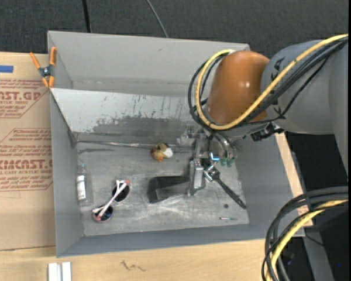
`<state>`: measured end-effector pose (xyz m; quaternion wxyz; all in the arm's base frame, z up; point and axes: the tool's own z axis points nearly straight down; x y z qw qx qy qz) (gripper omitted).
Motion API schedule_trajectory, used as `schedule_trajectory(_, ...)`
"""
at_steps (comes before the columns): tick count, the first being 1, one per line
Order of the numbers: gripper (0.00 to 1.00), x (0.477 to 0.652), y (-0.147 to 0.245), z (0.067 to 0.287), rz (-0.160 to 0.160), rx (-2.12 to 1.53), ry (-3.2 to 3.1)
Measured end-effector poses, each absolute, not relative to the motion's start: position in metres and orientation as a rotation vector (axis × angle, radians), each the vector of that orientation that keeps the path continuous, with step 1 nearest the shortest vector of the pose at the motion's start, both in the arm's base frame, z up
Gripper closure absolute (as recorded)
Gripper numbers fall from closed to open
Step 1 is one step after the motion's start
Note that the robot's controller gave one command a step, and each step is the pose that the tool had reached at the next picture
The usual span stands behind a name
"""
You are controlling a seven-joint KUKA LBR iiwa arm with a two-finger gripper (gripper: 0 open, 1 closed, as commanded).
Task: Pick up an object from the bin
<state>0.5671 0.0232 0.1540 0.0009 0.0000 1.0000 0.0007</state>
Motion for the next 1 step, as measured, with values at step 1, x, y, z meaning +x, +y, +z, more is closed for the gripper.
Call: schedule_trajectory(1,1.0,0.5548,0.0687,0.0721,0.005,0.117,3.128)
